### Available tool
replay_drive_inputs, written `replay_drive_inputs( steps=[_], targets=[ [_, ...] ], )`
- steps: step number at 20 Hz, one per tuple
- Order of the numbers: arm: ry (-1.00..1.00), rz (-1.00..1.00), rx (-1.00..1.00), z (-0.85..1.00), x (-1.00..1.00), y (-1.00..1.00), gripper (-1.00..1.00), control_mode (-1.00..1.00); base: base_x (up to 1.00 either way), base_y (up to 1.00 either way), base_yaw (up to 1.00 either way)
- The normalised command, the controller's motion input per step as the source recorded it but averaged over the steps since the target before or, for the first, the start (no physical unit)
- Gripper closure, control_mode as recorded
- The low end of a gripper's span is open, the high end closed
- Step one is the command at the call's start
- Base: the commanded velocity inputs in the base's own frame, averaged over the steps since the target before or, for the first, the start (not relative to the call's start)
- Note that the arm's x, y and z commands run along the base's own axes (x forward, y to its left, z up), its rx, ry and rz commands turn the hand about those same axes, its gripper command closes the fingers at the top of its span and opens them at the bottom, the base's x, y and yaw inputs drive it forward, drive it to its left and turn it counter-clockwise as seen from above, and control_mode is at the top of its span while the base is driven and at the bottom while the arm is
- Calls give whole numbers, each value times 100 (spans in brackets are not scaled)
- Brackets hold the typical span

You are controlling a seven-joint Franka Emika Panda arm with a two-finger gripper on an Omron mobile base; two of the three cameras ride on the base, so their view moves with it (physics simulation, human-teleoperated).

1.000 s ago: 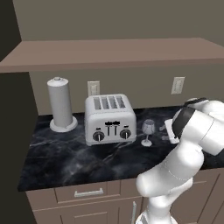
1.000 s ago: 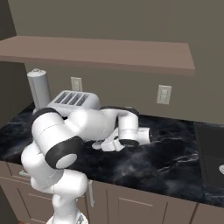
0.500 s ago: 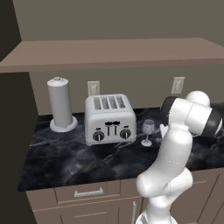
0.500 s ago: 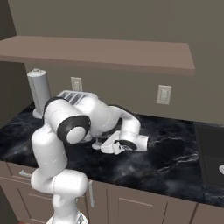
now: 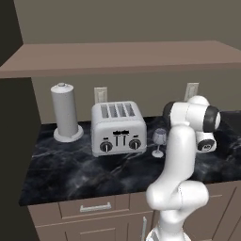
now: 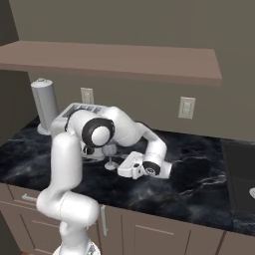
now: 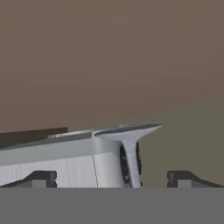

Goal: Retrieve the wine glasses from the counter and place one next to each plate.

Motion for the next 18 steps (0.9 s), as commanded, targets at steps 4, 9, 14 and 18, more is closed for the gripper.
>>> replay_drive_inputs(
  steps=[4,9,14,18],
  targets=[
    [-3,1,0,0,0,0,-100,-100,0,0,0],
    [-12,0,0,1,-5,1,-100,-100,0,0,0],
    [-7,0,0,0,-1,12,-100,-100,0,0,0],
    [0,0,-1,0,0,21,-100,-100,0,0,0]
  ],
)
